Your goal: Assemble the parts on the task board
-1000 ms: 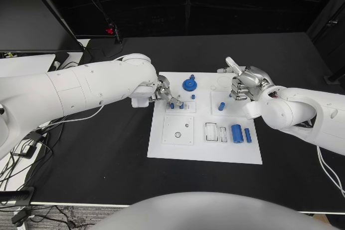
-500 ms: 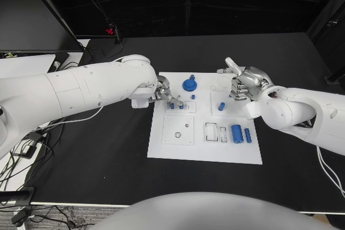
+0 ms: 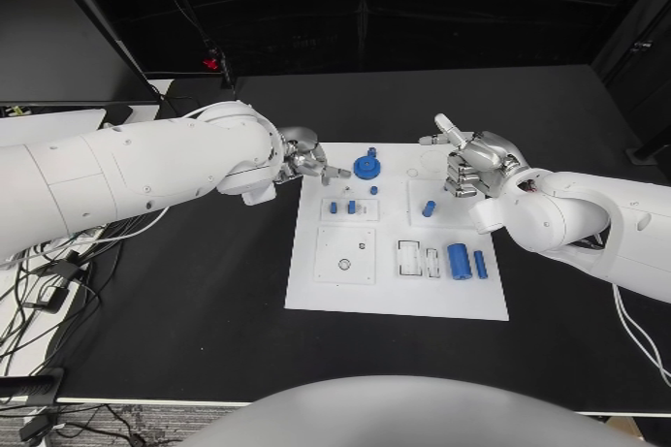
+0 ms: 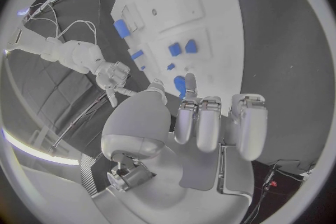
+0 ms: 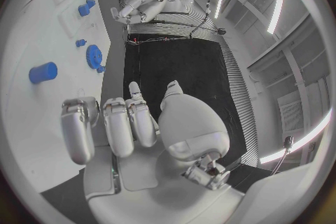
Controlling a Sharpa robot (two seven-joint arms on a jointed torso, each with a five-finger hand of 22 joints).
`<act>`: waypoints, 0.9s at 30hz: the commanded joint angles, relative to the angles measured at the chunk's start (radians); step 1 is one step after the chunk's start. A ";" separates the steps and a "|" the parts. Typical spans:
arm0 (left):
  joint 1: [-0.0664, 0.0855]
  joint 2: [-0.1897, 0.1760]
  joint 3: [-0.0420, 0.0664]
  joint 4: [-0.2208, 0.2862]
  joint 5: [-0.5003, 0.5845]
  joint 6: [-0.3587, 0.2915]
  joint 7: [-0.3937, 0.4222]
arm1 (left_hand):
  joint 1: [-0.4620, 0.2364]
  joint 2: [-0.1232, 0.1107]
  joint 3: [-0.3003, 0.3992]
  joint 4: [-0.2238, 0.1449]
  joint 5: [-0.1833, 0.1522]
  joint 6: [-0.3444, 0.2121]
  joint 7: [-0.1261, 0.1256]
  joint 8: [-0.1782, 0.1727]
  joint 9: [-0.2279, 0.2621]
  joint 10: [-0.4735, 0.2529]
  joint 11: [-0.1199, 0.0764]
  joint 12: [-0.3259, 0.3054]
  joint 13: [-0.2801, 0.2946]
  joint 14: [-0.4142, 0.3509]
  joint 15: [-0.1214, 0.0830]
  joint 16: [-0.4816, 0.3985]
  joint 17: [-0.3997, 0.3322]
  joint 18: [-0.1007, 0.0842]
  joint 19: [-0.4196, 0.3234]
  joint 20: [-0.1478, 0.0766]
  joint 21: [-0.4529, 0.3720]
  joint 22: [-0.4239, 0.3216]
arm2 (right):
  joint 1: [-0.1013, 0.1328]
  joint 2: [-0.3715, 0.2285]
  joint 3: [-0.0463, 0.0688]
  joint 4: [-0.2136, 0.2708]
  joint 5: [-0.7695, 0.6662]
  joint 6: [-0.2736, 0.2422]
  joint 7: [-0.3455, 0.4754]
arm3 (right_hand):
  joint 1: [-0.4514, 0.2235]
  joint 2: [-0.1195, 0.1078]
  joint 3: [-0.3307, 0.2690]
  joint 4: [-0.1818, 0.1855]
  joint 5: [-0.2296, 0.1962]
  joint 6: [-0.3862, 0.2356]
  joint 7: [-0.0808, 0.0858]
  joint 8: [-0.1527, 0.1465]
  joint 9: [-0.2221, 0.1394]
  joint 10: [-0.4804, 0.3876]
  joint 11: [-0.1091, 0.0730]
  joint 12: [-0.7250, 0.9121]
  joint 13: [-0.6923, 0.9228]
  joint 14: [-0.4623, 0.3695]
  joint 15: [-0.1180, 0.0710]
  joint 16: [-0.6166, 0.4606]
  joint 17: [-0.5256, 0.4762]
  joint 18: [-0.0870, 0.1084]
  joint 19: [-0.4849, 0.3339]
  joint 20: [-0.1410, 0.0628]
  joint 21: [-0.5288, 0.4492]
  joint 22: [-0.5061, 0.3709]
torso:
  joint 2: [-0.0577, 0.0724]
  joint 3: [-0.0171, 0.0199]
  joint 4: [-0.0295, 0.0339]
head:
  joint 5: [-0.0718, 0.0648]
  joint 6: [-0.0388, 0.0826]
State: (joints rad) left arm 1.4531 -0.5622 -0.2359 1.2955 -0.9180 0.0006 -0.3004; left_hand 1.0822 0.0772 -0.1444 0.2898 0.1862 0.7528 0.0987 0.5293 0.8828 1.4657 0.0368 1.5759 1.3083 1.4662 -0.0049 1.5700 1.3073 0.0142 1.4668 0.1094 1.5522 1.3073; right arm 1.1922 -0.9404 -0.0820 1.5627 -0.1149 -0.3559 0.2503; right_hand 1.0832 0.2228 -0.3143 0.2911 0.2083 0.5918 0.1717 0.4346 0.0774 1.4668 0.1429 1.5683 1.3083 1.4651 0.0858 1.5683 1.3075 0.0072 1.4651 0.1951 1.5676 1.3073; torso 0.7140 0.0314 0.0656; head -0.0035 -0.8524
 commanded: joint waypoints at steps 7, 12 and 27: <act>-0.005 -0.025 0.000 0.017 0.148 -0.380 0.441 | 0.093 0.007 -0.073 -0.001 0.038 -0.117 0.064 -0.042 -0.154 -0.705 0.069 -0.833 -0.417 0.105 0.057 0.001 0.263 -0.001 0.052 0.047 -0.015 0.245 | 0.001 0.002 0.000 0.000 -0.009 0.000 0.039 | 0.002 0.005 -0.007 0.000 0.002 -0.007 0.056 0.007 -0.001 0.104 0.009 0.003 0.262 0.106 0.005 0.002 0.263 -0.007 0.106 0.004 0.003 0.263 | 0.002 -0.0021 -0.0005 | 0.000 0.028; -0.035 -0.016 -0.001 -0.004 0.181 -0.446 0.580 | 0.194 -0.022 -0.077 -0.003 0.105 -0.178 0.098 -0.084 -0.242 -0.818 0.106 -1.005 -0.608 0.095 0.086 -0.003 0.253 -0.008 0.077 0.073 0.002 0.254 | 0.001 0.002 0.000 0.000 -0.037 -0.019 0.090 | 0.002 0.005 -0.007 0.000 0.002 -0.007 0.056 0.007 -0.001 0.104 0.009 0.003 0.262 0.106 0.005 0.002 0.263 -0.007 0.106 0.004 0.003 0.263 | 0.002 -0.0020 -0.0005 | -0.008 0.049; -0.128 0.103 0.000 -0.188 -0.188 -0.510 0.778 | 0.427 -0.119 0.052 0.000 0.133 -0.050 0.102 -0.236 -0.539 -0.775 0.116 -1.111 -0.951 0.105 0.096 0.001 0.263 -0.014 0.104 0.091 0.019 0.263 | 0.001 0.005 0.000 0.001 -0.068 -0.102 0.263 | 0.005 0.006 -0.007 -0.001 0.001 -0.005 0.055 0.010 -0.001 0.104 0.009 0.003 0.262 0.106 0.005 0.002 0.263 -0.007 0.106 0.005 0.003 0.263 | 0.001 -0.0025 -0.0035 | -0.027 0.097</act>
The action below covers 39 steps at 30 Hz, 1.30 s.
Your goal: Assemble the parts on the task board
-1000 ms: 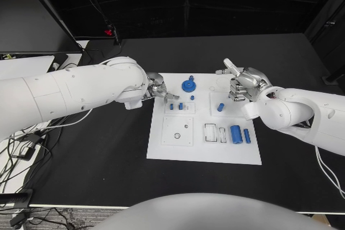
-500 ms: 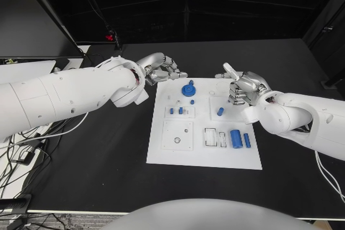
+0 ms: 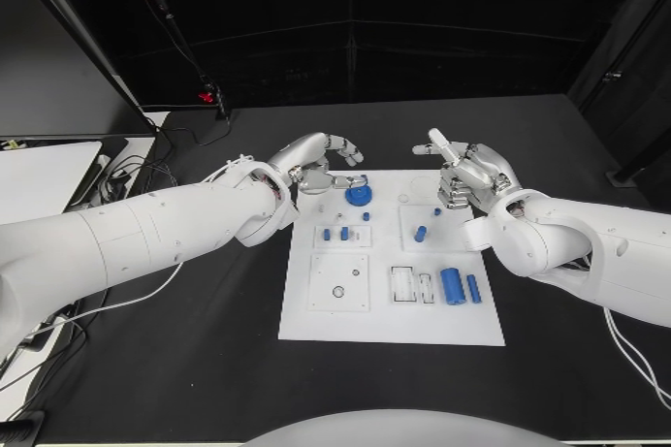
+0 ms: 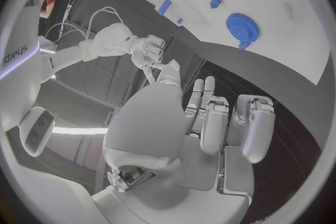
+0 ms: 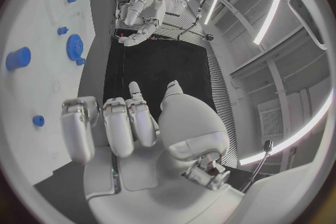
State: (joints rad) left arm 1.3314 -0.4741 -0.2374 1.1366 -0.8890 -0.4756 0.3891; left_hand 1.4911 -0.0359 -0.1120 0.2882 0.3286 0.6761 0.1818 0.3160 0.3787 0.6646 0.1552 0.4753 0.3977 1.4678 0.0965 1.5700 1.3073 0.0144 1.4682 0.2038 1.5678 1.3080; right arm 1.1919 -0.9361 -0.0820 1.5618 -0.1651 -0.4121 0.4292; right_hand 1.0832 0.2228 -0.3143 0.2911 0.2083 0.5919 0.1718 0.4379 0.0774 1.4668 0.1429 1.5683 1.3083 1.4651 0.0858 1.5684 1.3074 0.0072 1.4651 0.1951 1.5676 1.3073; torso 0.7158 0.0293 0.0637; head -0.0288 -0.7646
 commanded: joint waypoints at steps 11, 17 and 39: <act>-0.038 0.075 0.001 -0.130 -0.554 -0.050 0.082 | 0.108 -0.001 0.149 -0.001 -0.177 0.144 -0.007 -0.131 -0.168 0.169 -0.032 -0.069 -0.221 0.103 -0.032 0.001 0.263 -0.014 0.103 -0.029 0.003 0.263 | 0.001 0.003 0.000 -0.002 -0.018 -0.045 0.085 | 0.007 0.006 -0.006 -0.001 0.001 -0.004 0.055 0.008 0.000 0.104 0.009 0.003 0.262 0.106 0.006 0.002 0.263 -0.007 0.106 0.005 0.003 0.263 | -0.001 0.0006 0.0003 | -0.009 0.019; -0.044 0.095 0.001 -0.155 -0.608 -0.029 0.060 | 0.137 -0.006 0.183 -0.002 -0.244 0.174 -0.013 -0.158 -0.200 0.186 -0.031 -0.109 -0.280 0.103 -0.034 0.001 0.263 -0.014 0.103 -0.032 0.003 0.263 | 0.001 0.005 0.000 -0.006 -0.018 -0.041 0.074 | 0.007 0.007 -0.006 -0.001 0.001 -0.003 0.055 0.008 0.000 0.104 0.009 0.003 0.262 0.106 0.006 0.002 0.263 -0.007 0.106 0.005 0.003 0.263 | 0.000 0.0003 0.0006 | -0.011 0.018; -0.048 0.167 0.001 -0.228 -0.783 0.022 -0.002 | 0.186 -0.034 0.222 -0.004 -0.274 0.226 -0.038 -0.192 -0.242 0.193 -0.054 -0.168 -0.334 0.103 -0.064 0.001 0.263 -0.014 0.103 -0.050 0.003 0.263 | 0.000 0.012 0.000 -0.008 -0.019 -0.036 0.061 | 0.009 0.009 -0.005 -0.001 0.003 -0.003 0.055 0.009 0.000 0.104 0.009 0.003 0.262 0.106 0.006 0.002 0.263 -0.007 0.106 0.005 0.003 0.263 | -0.001 0.0005 0.0010 | -0.014 0.002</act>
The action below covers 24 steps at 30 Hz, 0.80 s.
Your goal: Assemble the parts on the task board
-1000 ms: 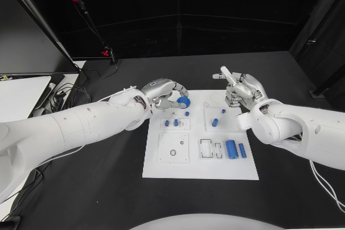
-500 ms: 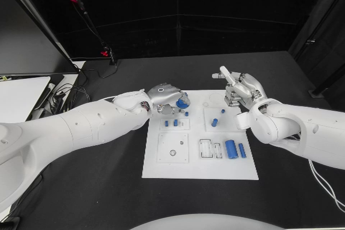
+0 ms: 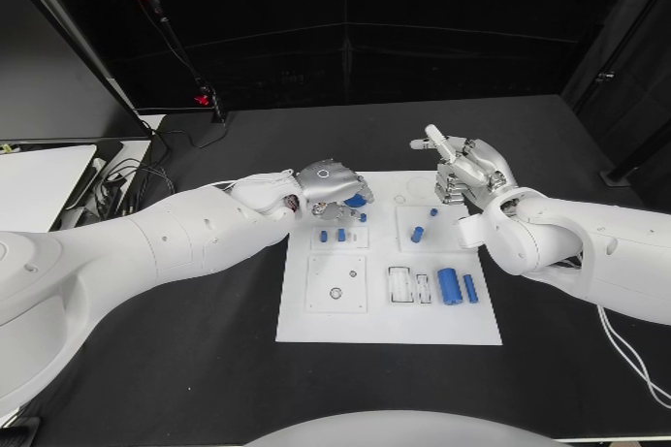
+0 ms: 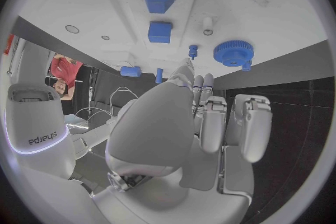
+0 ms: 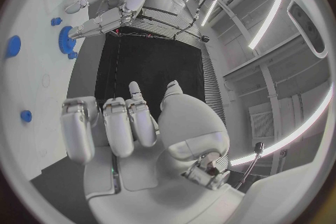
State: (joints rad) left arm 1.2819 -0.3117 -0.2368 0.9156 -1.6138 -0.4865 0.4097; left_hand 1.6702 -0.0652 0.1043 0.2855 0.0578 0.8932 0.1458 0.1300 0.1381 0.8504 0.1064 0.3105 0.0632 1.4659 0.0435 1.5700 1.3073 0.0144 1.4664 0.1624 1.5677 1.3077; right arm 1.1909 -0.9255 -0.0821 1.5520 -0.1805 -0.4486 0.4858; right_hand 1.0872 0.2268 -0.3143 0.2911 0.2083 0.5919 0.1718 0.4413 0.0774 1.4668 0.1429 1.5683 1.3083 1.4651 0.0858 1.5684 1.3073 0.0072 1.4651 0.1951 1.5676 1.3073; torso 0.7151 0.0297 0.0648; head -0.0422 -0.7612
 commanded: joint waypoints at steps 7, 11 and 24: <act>0.000 0.014 0.001 -0.019 -0.132 0.054 -0.035 | 0.010 -0.015 0.008 -0.001 -0.004 0.021 -0.017 -0.010 -0.008 0.014 -0.020 -0.011 -0.001 0.105 -0.026 0.001 0.264 -0.014 0.104 -0.015 0.003 0.263 | 0.001 0.003 0.000 0.002 -0.003 -0.001 0.007 | 0.006 0.006 -0.005 -0.001 0.004 -0.003 0.055 0.006 0.000 0.104 0.008 0.003 0.262 0.106 0.006 0.002 0.263 -0.007 0.106 0.005 0.003 0.263 | 0.000 -0.0003 -0.0009 | -0.002 -0.006; -0.001 0.022 0.001 -0.030 -0.144 0.059 -0.041 | 0.017 -0.011 0.016 -0.002 -0.004 0.025 -0.021 -0.012 -0.011 0.016 -0.024 -0.015 -0.001 0.105 -0.031 0.001 0.264 -0.014 0.104 -0.017 0.003 0.263 | 0.001 0.004 0.000 0.002 -0.003 0.000 0.006 | 0.006 0.006 -0.005 -0.001 0.004 -0.003 0.055 0.006 0.000 0.104 0.008 0.003 0.262 0.106 0.006 0.002 0.263 -0.007 0.106 0.005 0.003 0.263 | 0.000 0.0001 -0.0005 | -0.005 -0.010; -0.003 0.038 0.001 -0.044 -0.151 0.067 -0.044 | 0.015 -0.003 0.028 0.004 -0.004 0.038 -0.019 -0.015 -0.017 0.034 -0.025 -0.020 -0.001 0.105 -0.033 0.001 0.264 -0.014 0.104 -0.021 0.003 0.263 | 0.001 0.009 0.000 0.000 -0.003 0.001 0.001 | 0.009 0.006 -0.004 -0.001 0.006 -0.003 0.055 0.007 0.000 0.104 0.008 0.003 0.262 0.106 0.005 0.002 0.263 -0.007 0.106 0.005 0.003 0.263 | 0.000 0.0001 -0.0003 | -0.007 -0.015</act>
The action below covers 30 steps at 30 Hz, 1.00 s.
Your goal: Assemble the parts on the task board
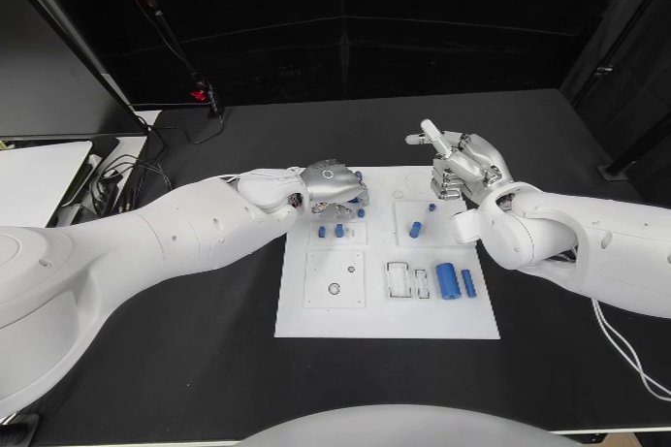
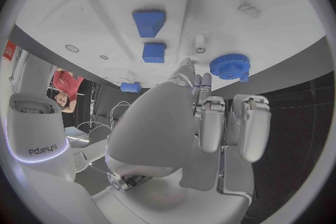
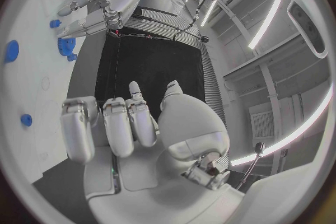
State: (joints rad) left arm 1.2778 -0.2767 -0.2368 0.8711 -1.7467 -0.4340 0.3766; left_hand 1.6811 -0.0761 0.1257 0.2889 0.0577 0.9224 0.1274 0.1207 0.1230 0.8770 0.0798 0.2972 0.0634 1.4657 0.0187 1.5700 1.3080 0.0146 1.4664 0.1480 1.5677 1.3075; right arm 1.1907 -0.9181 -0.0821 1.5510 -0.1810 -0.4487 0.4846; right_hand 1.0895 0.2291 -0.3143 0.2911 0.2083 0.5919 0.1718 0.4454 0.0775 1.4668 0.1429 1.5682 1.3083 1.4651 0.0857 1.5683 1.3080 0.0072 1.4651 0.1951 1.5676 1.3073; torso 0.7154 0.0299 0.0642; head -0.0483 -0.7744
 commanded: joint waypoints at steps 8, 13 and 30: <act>0.000 0.008 0.001 -0.001 -0.018 0.036 -0.024 | 0.003 0.021 0.020 0.001 -0.004 0.015 -0.001 -0.010 -0.006 0.024 0.002 -0.012 -0.001 0.105 -0.008 0.001 0.263 -0.015 0.104 -0.009 0.003 0.263 | 0.001 0.000 0.000 0.004 -0.003 0.001 -0.001 | 0.006 0.004 -0.005 -0.001 0.006 -0.003 0.055 0.003 0.000 0.104 0.008 0.003 0.262 0.106 0.006 0.002 0.263 -0.007 0.106 0.005 0.003 0.263 | 0.000 0.0021 0.0014 | -0.003 -0.008; -0.001 0.012 0.001 -0.003 -0.018 0.041 -0.027 | 0.003 0.023 0.023 0.001 -0.004 0.016 -0.001 -0.011 -0.008 0.023 0.001 -0.016 -0.002 0.105 -0.008 0.001 0.263 -0.015 0.104 -0.010 0.003 0.263 | 0.001 -0.001 0.000 0.006 -0.003 0.001 -0.002 | 0.007 0.005 -0.004 -0.001 0.008 -0.003 0.055 0.004 0.000 0.104 0.008 0.003 0.262 0.106 0.006 0.002 0.263 -0.007 0.106 0.005 0.003 0.263 | -0.001 0.0003 0.0008 | -0.005 -0.010; -0.002 0.019 0.001 -0.008 -0.041 0.084 -0.055 | 0.000 0.033 0.046 0.001 -0.004 0.042 -0.006 -0.011 -0.012 0.052 -0.005 -0.028 -0.002 0.105 -0.012 0.001 0.263 -0.015 0.104 -0.012 0.003 0.263 | 0.001 0.002 0.000 0.003 0.003 0.002 -0.019 | 0.008 0.005 -0.004 -0.001 0.010 -0.003 0.055 0.005 0.000 0.104 0.008 0.003 0.262 0.106 0.005 0.002 0.263 -0.007 0.106 0.005 0.003 0.263 | -0.001 0.0003 0.0016 | -0.007 -0.010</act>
State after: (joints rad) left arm 1.2759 -0.2592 -0.2356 0.8645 -1.7698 -0.3768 0.3386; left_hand 1.6852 -0.0511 0.1656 0.2874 0.0580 0.9563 0.1222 0.1151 0.1123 0.9220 0.0748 0.2756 0.0621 1.4656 0.0117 1.5700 1.3077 0.0146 1.4664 0.1409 1.5677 1.3074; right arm 1.1907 -0.9179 -0.0821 1.5526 -0.1807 -0.4487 0.4709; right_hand 1.0910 0.2306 -0.3143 0.2911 0.2122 0.5919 0.1718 0.4453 0.0774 1.4668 0.1429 1.5683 1.3084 1.4651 0.0858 1.5684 1.3077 0.0072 1.4651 0.1951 1.5676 1.3073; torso 0.7147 0.0304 0.0650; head -0.0546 -0.7852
